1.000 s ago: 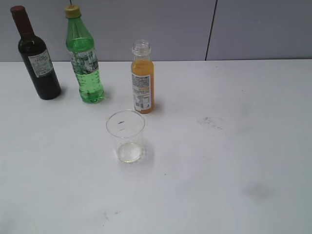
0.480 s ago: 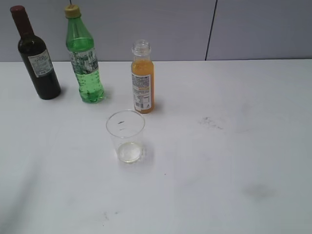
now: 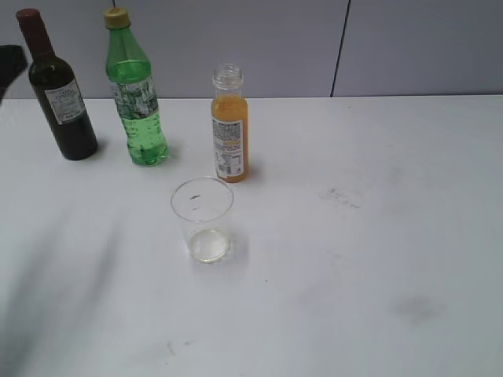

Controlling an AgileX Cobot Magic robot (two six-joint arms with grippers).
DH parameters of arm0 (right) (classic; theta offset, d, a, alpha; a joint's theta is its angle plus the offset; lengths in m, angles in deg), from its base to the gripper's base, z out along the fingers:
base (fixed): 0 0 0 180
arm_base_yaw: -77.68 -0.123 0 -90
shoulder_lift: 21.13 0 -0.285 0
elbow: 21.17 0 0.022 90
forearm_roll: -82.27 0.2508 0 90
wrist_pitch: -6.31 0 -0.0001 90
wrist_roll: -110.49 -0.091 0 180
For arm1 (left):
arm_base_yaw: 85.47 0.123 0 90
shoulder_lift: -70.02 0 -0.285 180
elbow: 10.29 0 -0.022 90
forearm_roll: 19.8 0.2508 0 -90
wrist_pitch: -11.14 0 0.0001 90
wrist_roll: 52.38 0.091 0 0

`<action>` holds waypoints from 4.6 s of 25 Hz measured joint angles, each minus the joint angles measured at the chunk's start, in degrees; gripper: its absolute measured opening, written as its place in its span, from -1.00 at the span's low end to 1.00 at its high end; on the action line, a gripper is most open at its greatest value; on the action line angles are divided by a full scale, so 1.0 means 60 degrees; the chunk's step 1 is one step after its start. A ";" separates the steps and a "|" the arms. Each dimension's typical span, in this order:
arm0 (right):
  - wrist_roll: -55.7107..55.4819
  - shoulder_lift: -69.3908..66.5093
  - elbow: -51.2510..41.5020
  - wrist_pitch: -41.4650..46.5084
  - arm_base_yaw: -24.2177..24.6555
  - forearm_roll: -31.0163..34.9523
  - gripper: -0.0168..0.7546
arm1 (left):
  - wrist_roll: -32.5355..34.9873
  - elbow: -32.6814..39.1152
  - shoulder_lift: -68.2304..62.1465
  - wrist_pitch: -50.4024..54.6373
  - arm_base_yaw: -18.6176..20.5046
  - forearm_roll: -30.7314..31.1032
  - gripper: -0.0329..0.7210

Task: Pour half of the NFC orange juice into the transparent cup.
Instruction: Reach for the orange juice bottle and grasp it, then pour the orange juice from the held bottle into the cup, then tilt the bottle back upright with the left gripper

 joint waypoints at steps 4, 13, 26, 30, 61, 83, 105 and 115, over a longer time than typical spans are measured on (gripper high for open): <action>0.0000 0.0000 0.0000 0.0000 0.0000 0.0000 0.53 | -0.3144 -0.0443 -0.1441 -0.2567 0.0619 0.4408 0.72; 0.0000 0.0000 0.0000 0.0000 0.0000 0.0000 0.53 | -0.4300 -0.2776 -0.4233 -0.4036 0.0504 0.8691 0.66; -0.0003 0.0000 0.0000 0.0000 0.0000 0.0000 0.53 | -0.4347 -0.5423 -0.7881 -0.4684 -0.0574 0.9119 0.66; -0.0003 0.0000 0.0000 0.0000 0.0000 0.0000 0.53 | -0.4347 -0.5988 -0.8503 -0.4492 -0.0795 0.9119 0.66; -0.0011 0.0000 0.0000 -0.0008 0.0000 0.0000 0.53 | -0.4425 -0.7960 -1.0441 -0.2555 -0.2520 0.8246 0.65; -0.0011 0.0000 0.0000 -0.0008 0.0000 0.0000 0.53 | -0.5247 -0.7952 -0.9421 -0.2365 -0.2645 0.8686 0.36; -0.0011 0.0000 0.0000 -0.0008 0.0000 0.0000 0.53 | -0.5836 -0.3715 -0.3416 -0.0434 -0.1191 0.9885 0.36; -0.0011 0.0000 0.0000 -0.0008 0.0000 0.0000 0.53 | -0.5843 -0.1551 -0.1634 0.1634 -0.1128 1.0070 0.36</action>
